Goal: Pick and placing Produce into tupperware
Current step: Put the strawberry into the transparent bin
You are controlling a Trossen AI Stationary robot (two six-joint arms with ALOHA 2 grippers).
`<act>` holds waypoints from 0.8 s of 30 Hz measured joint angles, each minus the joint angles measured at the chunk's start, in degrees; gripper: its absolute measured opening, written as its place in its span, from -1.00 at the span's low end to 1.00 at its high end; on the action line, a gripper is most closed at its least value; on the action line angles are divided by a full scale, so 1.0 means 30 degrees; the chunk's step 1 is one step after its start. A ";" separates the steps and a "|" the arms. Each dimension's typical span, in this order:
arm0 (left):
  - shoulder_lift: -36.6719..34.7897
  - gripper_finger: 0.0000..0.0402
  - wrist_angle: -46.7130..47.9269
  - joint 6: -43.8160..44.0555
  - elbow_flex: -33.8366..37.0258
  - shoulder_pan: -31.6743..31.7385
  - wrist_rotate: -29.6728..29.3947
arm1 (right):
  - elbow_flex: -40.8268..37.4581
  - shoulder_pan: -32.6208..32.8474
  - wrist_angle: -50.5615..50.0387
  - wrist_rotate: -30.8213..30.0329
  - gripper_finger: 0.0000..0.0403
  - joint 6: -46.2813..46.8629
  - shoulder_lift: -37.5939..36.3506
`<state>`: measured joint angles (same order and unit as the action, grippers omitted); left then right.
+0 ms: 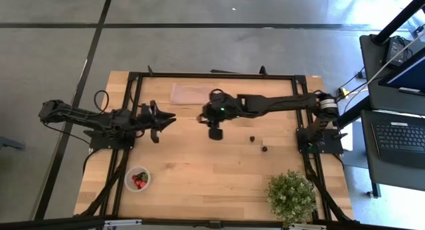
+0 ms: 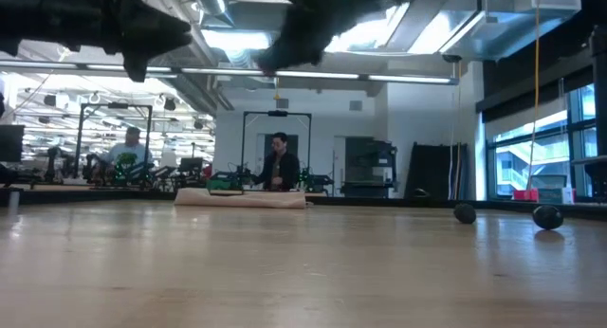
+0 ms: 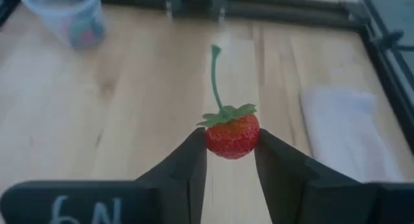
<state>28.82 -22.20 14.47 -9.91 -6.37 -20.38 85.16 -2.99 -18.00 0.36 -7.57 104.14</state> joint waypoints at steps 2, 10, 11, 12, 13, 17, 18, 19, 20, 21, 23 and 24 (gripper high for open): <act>0.0000 -0.58 -0.0411 -0.0477 0.0000 -0.0007 0.0000 | 0.1871 0.0071 -0.0489 0.0391 -0.42 -0.0120 0.1197; -0.0022 -0.65 -0.0924 -0.0886 0.0000 -0.0014 0.0015 | 0.7216 0.0075 -0.4179 0.1373 -0.42 -0.0284 0.6628; -0.0022 -0.66 -0.0924 -0.0886 0.0000 -0.0014 0.0015 | 0.7519 0.0075 -0.4497 0.1602 -0.42 -0.0288 0.7128; -0.0022 -0.67 -0.0924 -0.0886 0.0000 -0.0014 0.0015 | 0.7717 0.0075 -0.4691 0.1761 -0.42 -0.0292 0.7632; -0.0022 -0.67 -0.0924 -0.0886 0.0000 -0.0014 0.0015 | 0.7819 0.0075 -0.4742 0.1848 -0.42 -0.0286 0.8080; -0.0016 -0.71 -0.0911 -0.0976 0.0000 -0.0014 0.0022 | 0.7848 0.0075 -0.4853 0.2592 -0.42 -0.0051 0.9170; -0.0022 -0.72 -0.0910 -0.1004 0.0000 -0.0014 0.0022 | 0.7854 0.0075 -0.4967 0.2716 -0.42 0.0011 0.9383; -0.0022 -0.72 -0.0910 -0.1010 0.0000 -0.0014 0.0022 | 0.7862 0.0079 -0.5051 0.2789 -0.41 0.0146 0.9557; -0.0022 -0.73 -0.0873 -0.1017 0.0000 -0.0014 0.0029 | 0.7862 0.0082 -0.5275 0.2792 -0.41 0.0236 0.9744; -0.0022 -0.74 -0.0817 -0.1017 0.0000 -0.0014 0.0029 | 0.7862 0.0082 -0.5353 0.2799 -0.41 0.0273 0.9952; -0.0022 -0.76 -0.0786 -0.1024 0.0000 -0.0014 0.0029 | 0.7855 0.0082 -0.5559 0.2792 -0.40 0.0288 1.0273; -0.0022 -0.77 -0.0786 -0.1024 0.0000 -0.0014 0.0029 | 0.7855 0.0082 -0.5530 0.2791 -0.40 0.0341 1.0389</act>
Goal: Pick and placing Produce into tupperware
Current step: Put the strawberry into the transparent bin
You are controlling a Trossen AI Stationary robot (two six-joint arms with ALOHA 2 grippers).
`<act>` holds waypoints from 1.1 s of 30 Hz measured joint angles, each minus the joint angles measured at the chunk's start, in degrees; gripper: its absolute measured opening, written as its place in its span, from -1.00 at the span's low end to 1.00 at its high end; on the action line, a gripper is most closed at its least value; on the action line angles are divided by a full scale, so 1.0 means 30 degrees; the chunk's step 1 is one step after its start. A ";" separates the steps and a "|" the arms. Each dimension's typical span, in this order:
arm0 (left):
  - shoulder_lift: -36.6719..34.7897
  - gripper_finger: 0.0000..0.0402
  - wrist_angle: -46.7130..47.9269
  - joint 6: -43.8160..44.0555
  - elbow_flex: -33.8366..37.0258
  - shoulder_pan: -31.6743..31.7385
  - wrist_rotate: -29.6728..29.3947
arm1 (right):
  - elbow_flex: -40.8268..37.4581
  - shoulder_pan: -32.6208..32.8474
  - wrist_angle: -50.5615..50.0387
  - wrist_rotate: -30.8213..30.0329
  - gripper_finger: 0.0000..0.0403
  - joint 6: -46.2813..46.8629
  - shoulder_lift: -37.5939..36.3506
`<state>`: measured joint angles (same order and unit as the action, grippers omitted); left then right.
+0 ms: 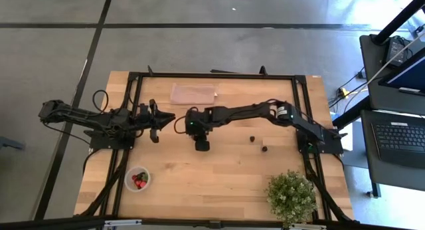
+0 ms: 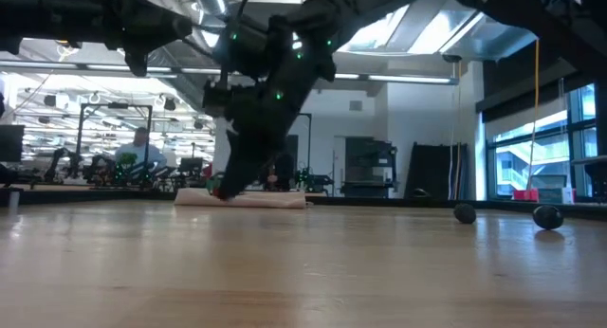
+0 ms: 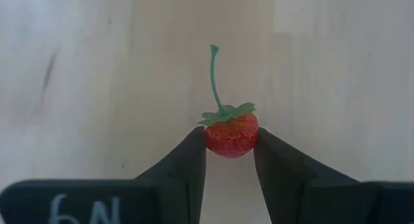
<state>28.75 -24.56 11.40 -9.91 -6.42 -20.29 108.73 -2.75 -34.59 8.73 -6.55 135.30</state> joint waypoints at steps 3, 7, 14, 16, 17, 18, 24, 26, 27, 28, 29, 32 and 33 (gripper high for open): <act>0.0000 -0.78 0.0018 0.0007 0.0007 0.0000 0.0000 | 0.0000 0.0001 0.0032 -0.0006 -0.39 0.0078 0.0362; 0.0000 -0.72 0.0022 0.0000 0.0007 0.0000 0.0000 | 0.0000 0.0009 -0.0066 -0.0007 -0.35 0.0139 0.0488; 0.0000 -0.46 0.0027 0.0000 0.0007 0.0000 -0.0449 | 0.0044 0.0018 -0.0034 0.0816 -0.17 0.0174 0.0474; 0.0000 -0.39 0.0027 0.0000 0.0007 0.0002 -0.0481 | 0.0044 0.0015 -0.0061 0.1133 -0.07 0.0580 0.0474; 0.0000 -0.36 0.0027 0.0000 0.0007 0.0000 -0.0474 | 0.0044 0.0015 -0.0105 0.1144 -0.01 0.0645 0.0474; 0.0000 -0.33 0.0029 0.0000 0.0007 0.0000 -0.0478 | 0.0044 0.0015 -0.0158 0.1144 0.05 0.0698 0.0474; 0.0000 -0.20 0.0022 0.0000 0.0015 0.0000 -0.0488 | 0.0050 -0.0076 -0.1416 0.0279 0.33 0.1101 -0.0765; 0.0000 -0.18 0.0029 0.0000 0.0022 0.0004 -0.0499 | 0.0051 -0.0179 -0.2032 -0.0534 0.37 0.1094 -0.1684; 0.0003 -0.17 0.0022 0.0000 0.0022 0.0007 -0.0503 | 0.0051 -0.0228 -0.2012 -0.0955 0.39 0.1088 -0.2204; 0.0005 -0.17 0.0034 0.0000 0.0024 0.0000 -0.0503 | 0.0051 -0.0269 -0.2233 -0.1329 0.39 0.1062 -0.2745; 0.0000 -0.16 0.0029 0.0000 0.0029 0.0007 -0.0503 | 0.0051 -0.0303 -0.2380 -0.1676 0.40 0.1031 -0.3284; 0.0000 -0.15 0.0051 0.0000 0.0029 0.0007 -0.0503 | 0.0052 -0.0430 -0.2596 -0.2755 0.40 0.1088 -0.5114; 0.0000 -0.14 0.0070 0.0000 0.0029 0.0002 -0.0503 | 0.0058 -0.0486 -0.2644 -0.3085 0.40 0.1151 -0.5714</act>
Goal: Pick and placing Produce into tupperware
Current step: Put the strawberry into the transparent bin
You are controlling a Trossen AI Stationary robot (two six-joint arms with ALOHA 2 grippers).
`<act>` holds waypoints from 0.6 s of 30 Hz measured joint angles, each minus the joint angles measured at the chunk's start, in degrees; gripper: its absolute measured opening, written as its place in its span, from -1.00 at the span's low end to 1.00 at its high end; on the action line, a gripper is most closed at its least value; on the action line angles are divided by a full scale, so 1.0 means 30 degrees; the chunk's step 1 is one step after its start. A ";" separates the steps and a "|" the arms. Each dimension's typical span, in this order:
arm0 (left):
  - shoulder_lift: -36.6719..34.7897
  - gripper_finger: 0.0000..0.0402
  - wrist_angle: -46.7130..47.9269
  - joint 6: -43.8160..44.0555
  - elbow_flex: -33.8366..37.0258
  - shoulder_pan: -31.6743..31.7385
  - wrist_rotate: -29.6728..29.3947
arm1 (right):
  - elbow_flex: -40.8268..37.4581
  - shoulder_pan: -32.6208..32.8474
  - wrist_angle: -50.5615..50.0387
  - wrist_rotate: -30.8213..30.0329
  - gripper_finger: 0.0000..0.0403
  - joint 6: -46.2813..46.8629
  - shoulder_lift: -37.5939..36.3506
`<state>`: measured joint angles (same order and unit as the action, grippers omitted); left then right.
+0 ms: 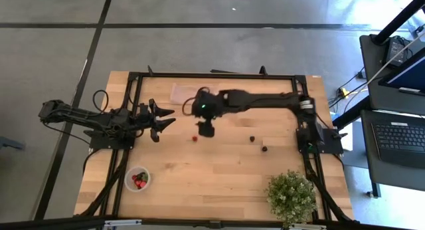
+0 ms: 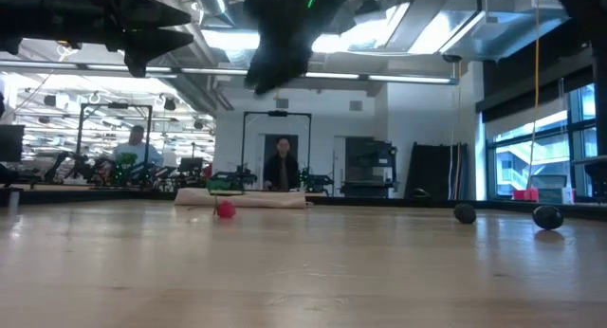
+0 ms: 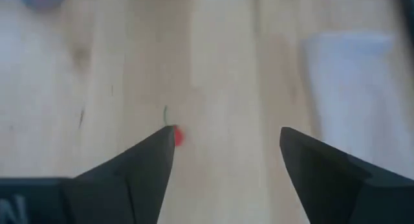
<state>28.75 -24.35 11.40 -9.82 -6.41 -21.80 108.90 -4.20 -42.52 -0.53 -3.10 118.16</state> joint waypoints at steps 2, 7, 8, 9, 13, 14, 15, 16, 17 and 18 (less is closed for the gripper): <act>0.0007 -0.10 0.0077 0.0000 0.0000 0.0006 0.0000 | 0.0000 -0.0161 -0.0302 -0.0390 0.40 0.0220 -0.1116; 0.0000 0.07 0.0111 0.0000 0.0000 0.0006 0.0000 | -0.0101 -0.0474 -0.2031 -0.1019 0.40 0.0562 -0.3676; 0.0004 0.11 0.0127 0.0000 0.0000 0.0006 0.0000 | -0.0267 -0.0450 -0.2356 -0.1485 0.40 0.0775 -0.4193; 0.0001 0.14 0.0223 0.0000 0.0000 -0.0001 0.0000 | -0.0580 -0.0431 -0.2942 -0.2194 0.40 0.0951 -0.4669; 0.0007 0.21 0.0455 0.0028 0.0000 0.0002 -0.0003 | -0.2993 -0.0161 -0.3431 -0.4869 0.40 0.2011 -0.7264; 0.0007 0.21 0.0492 0.0196 0.0000 -0.0020 0.0000 | -0.3896 -0.0099 -0.3237 -0.5226 0.40 0.2352 -0.8166; 0.0007 0.21 0.0545 0.0508 0.0000 -0.0041 -0.0007 | -0.4888 0.0041 -0.2953 -0.5655 0.40 0.2665 -0.9061; 0.0022 0.21 0.0571 0.0767 -0.0001 -0.0096 -0.0003 | -0.5915 0.0226 -0.2467 -0.5936 0.40 0.3177 -1.0082; 0.0022 0.20 0.0648 0.1103 0.0000 -0.0127 0.0000 | -0.7030 0.0419 -0.2110 -0.6170 0.40 0.3662 -1.1037; 0.0022 0.20 0.0717 0.1119 -0.0004 -0.0125 0.0000 | -0.8157 0.0648 -0.1601 -0.6469 0.40 0.4198 -1.2039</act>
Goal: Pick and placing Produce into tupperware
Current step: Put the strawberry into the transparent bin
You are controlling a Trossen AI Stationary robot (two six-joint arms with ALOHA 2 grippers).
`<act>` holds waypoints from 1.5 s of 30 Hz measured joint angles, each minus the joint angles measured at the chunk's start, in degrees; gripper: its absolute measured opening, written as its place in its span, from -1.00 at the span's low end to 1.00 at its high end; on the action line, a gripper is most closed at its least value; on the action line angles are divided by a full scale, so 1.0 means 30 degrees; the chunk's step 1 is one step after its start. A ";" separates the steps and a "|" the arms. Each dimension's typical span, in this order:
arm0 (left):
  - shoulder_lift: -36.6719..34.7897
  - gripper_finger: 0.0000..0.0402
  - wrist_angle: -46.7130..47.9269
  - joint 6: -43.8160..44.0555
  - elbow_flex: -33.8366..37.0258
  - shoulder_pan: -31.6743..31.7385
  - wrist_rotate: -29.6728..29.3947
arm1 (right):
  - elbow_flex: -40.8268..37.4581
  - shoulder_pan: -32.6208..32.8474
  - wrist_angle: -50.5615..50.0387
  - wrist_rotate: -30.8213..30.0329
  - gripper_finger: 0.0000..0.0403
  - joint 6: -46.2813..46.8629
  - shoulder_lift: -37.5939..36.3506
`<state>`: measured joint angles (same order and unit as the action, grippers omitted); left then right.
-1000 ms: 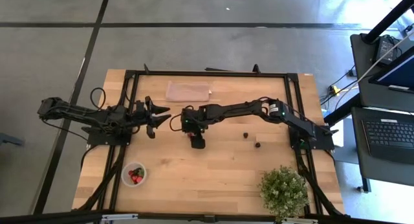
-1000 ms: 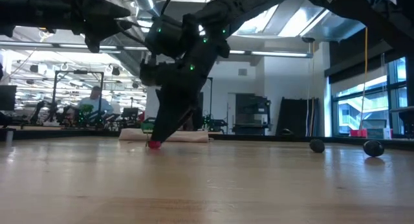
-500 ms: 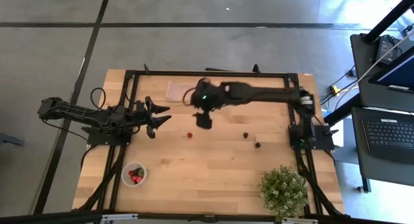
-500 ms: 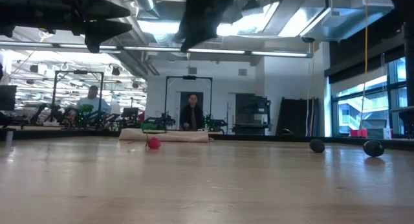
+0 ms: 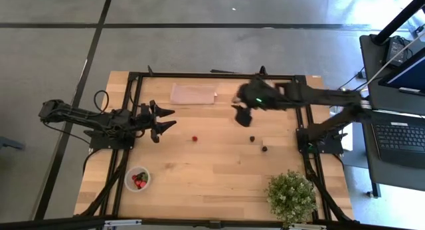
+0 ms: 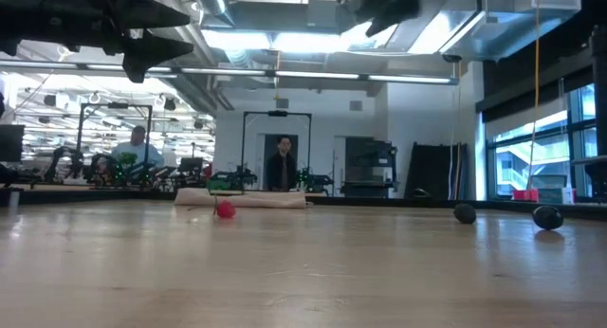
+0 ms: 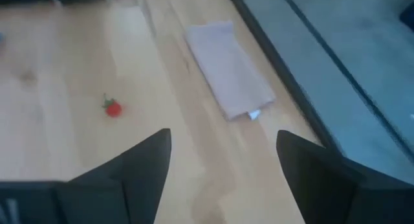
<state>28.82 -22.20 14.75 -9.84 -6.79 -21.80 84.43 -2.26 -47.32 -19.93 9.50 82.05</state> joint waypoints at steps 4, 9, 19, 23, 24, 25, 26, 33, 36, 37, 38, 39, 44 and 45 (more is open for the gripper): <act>0.0000 0.19 0.0020 -0.0063 0.0001 0.0007 -0.0047 | -0.4428 0.0890 0.2558 -0.0954 0.40 0.1764 -0.4056; 0.0000 0.20 -0.0117 -0.0073 -0.0003 0.0007 -0.0234 | -0.9043 0.1749 0.6024 -0.0975 0.40 0.3225 -0.8120; 0.0006 0.31 -0.0177 0.0025 -0.0003 0.0007 -0.0627 | -1.4815 0.2554 0.9575 -0.1033 0.40 0.1254 -1.2886; 0.0021 0.46 -0.0137 0.0025 -0.0003 0.0007 -0.0627 | -1.7412 0.2621 1.1488 -0.0999 0.40 0.1365 -1.4987; 0.0021 0.50 -0.0131 0.0025 -0.0003 0.0007 -0.0627 | -1.8048 0.2665 1.1851 -0.0994 0.40 0.1621 -1.5543; 0.0021 0.54 -0.0131 0.0027 -0.0003 0.0007 -0.0627 | -1.8688 0.2696 1.2112 -0.0996 0.40 0.1754 -1.6088; 0.0021 0.58 -0.0125 0.0041 -0.0003 0.0007 -0.0626 | -1.9302 0.2710 1.2465 -0.0991 0.40 0.1797 -1.6587; 0.0021 0.72 -0.0186 0.0785 -0.0003 0.0007 -0.0379 | -2.1609 0.2716 1.3577 -0.0970 0.40 0.2344 -1.9348; 0.0021 0.71 -0.0182 0.1657 -0.0003 0.0053 -0.0350 | -2.1865 0.2716 1.3586 -0.0973 0.40 0.2320 -2.0036; 0.0021 0.70 -0.0181 0.1944 -0.0003 0.0109 -0.0308 | -2.1900 0.2716 1.3578 -0.0973 0.40 0.2295 -2.0205; 0.0052 0.69 -0.0166 0.2179 -0.0003 0.0138 -0.0182 | -2.1918 0.2716 1.3570 -0.0973 0.40 0.2295 -2.0376; 0.0192 0.68 -0.0153 0.2383 -0.0003 0.0131 -0.0036 | -2.1918 0.2716 1.3590 -0.0973 0.40 0.2295 -2.0482; 0.1747 0.68 0.0185 0.0761 -0.0011 0.0124 -0.0501 | -2.1918 0.2709 1.3580 -0.0976 0.40 0.1883 -2.0671; 0.2221 0.68 0.0189 0.0380 -0.0015 0.0124 -0.0687 | -2.1918 0.2709 1.3581 -0.0973 0.40 0.1759 -2.0671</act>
<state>35.48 -21.63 15.89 -9.88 -6.42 -23.86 18.68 5.87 -6.58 -22.85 14.77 20.03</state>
